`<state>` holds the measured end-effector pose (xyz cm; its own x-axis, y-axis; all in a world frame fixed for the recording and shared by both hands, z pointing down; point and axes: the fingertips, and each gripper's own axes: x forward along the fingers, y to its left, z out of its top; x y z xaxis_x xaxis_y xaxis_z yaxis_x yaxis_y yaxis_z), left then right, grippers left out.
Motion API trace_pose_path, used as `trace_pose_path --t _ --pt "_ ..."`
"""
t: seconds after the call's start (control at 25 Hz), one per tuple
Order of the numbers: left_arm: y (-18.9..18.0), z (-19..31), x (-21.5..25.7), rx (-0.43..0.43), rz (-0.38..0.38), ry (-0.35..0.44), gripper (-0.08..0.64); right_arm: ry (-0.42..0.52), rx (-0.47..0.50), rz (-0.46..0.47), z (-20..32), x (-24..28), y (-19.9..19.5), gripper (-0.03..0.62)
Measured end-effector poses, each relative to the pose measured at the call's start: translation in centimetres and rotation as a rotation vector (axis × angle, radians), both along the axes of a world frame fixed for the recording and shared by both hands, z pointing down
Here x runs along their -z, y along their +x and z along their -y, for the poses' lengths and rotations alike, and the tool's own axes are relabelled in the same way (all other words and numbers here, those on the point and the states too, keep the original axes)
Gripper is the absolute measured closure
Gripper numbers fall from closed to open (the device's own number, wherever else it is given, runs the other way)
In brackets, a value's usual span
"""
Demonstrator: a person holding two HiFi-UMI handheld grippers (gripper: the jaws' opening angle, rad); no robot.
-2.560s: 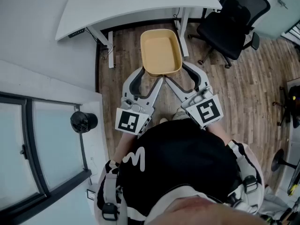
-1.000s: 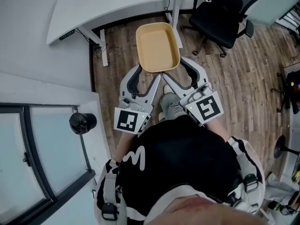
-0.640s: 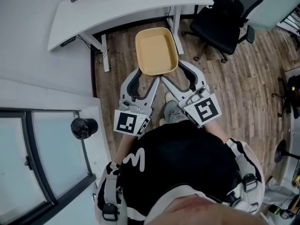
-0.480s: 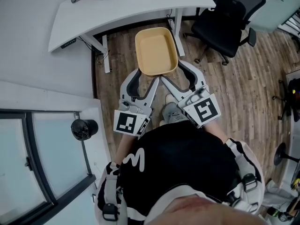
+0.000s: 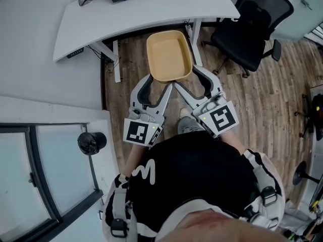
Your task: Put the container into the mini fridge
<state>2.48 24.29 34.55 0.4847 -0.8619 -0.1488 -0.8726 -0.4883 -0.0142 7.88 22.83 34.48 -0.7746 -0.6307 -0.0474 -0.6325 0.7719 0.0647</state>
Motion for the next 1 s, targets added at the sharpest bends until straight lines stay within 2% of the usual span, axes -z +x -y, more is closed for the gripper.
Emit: trace_pose_path --t 1.0 --pt "-1.5 12.5 1.4 0.053 -0.029 0.014 0.33 0.01 0.061 0.009 12.9 1.6 -1.5 0.331"
